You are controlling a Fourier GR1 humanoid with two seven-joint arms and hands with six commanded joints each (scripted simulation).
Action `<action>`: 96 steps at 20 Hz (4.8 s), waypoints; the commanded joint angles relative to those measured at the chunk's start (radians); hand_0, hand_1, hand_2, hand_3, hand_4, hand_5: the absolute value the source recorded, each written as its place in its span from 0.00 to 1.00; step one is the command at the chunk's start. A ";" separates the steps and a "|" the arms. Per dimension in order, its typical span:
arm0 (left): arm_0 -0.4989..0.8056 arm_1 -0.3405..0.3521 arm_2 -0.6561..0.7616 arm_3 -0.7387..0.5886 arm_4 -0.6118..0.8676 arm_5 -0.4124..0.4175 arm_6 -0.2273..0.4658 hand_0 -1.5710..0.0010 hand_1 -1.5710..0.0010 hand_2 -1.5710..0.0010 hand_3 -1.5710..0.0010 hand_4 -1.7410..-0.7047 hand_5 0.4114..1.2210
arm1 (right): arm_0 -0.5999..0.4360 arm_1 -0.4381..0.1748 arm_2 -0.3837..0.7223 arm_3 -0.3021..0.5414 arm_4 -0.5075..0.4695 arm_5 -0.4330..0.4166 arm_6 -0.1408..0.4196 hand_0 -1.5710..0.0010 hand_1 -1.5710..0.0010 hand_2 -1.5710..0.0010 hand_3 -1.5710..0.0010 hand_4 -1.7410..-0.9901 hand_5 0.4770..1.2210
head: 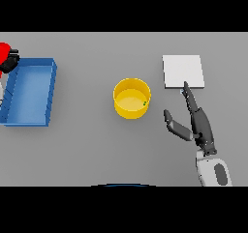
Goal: Pick up the red beaker and tilt it to pour out 1 green nut into yellow bowl. Pick up the yellow bowl and place it on the metallic measuring scale.
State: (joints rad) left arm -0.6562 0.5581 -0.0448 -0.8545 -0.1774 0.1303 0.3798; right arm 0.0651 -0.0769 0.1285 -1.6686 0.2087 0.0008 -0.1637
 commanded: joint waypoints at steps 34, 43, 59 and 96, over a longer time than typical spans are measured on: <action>0.172 0.027 -0.044 -0.320 0.108 -0.179 0.077 1.00 1.00 1.00 1.00 0.90 0.34 | -0.423 -0.324 0.316 0.152 0.506 0.234 0.033 1.00 1.00 1.00 1.00 0.77 0.22; 0.183 0.041 -0.028 -0.321 0.119 -0.189 0.059 1.00 1.00 1.00 1.00 0.90 0.35 | -0.630 -0.308 0.464 0.375 0.615 0.333 -0.056 1.00 1.00 1.00 1.00 0.78 0.23; 0.176 0.045 -0.037 -0.304 0.104 -0.199 0.055 1.00 1.00 1.00 1.00 0.92 0.37 | -0.776 -0.236 0.567 0.598 0.679 0.437 -0.047 0.97 0.96 0.94 0.92 0.64 0.45; 0.178 0.046 -0.018 -0.339 0.142 -0.204 0.080 1.00 1.00 1.00 1.00 0.87 0.40 | -0.836 -0.462 0.365 0.476 0.586 0.463 0.082 0.00 0.00 0.02 0.27 0.00 1.00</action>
State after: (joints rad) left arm -0.4781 0.6037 -0.0624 -1.1938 -0.0358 -0.0734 0.4596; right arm -0.7708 -0.5392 0.4930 -1.1924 0.7956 0.4637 -0.0776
